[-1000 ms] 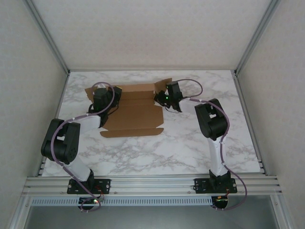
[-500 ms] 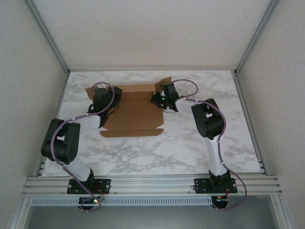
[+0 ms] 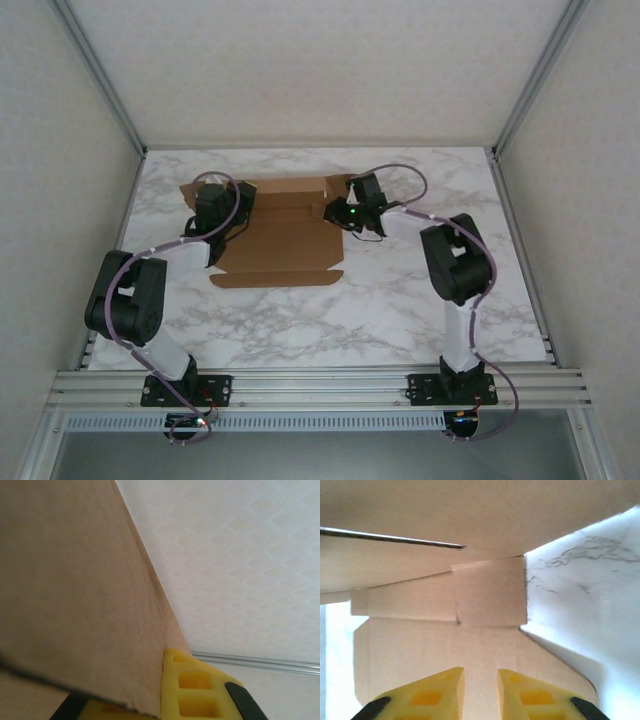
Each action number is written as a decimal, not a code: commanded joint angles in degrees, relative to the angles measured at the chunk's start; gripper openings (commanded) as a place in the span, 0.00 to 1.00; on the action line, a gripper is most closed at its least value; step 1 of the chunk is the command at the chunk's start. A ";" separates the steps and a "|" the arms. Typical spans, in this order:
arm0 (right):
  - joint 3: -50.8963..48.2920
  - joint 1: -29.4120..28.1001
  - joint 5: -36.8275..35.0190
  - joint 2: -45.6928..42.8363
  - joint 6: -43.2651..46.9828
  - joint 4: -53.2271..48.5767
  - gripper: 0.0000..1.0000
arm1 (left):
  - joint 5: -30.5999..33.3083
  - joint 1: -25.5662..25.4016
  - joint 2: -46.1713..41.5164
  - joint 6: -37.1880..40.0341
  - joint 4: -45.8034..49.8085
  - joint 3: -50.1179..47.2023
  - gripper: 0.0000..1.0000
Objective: Fold the paper box
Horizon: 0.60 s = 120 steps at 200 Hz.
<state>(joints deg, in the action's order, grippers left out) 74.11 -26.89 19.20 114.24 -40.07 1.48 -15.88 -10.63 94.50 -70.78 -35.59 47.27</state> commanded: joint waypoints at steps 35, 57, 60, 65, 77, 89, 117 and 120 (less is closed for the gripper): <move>-9.95 6.20 -3.35 -18.04 17.03 3.48 0.31 | -1.95 0.87 0.79 0.55 9.43 1.56 0.03; -11.92 6.18 -7.85 -20.04 28.90 7.72 0.49 | -2.22 0.88 1.13 0.69 9.54 2.26 0.03; -11.73 6.16 -7.58 -19.70 31.04 7.83 0.51 | -2.22 0.83 1.24 0.73 9.64 2.30 0.03; -10.66 6.17 -7.20 -18.95 35.14 6.23 0.54 | -2.30 0.85 1.22 0.73 9.62 2.31 0.03; -6.36 6.31 -7.89 -16.77 43.11 0.33 0.58 | -2.45 0.82 1.19 0.74 9.73 2.33 0.03; -2.84 6.73 -7.73 -14.64 49.16 -3.48 0.63 | -2.57 0.85 1.13 1.06 9.83 2.30 0.03; 2.49 8.75 -5.78 -11.50 56.44 -6.47 0.67 | -2.99 0.87 1.63 0.92 9.83 2.22 0.03; 3.10 8.96 -5.34 -11.16 56.95 -6.81 0.67 | -3.13 0.84 1.75 0.91 9.84 2.26 0.03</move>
<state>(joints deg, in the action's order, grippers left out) 72.18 -19.81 13.13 100.84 4.54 -0.62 -17.15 -10.02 94.52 -70.74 -31.86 49.32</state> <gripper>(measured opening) 0.674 0.053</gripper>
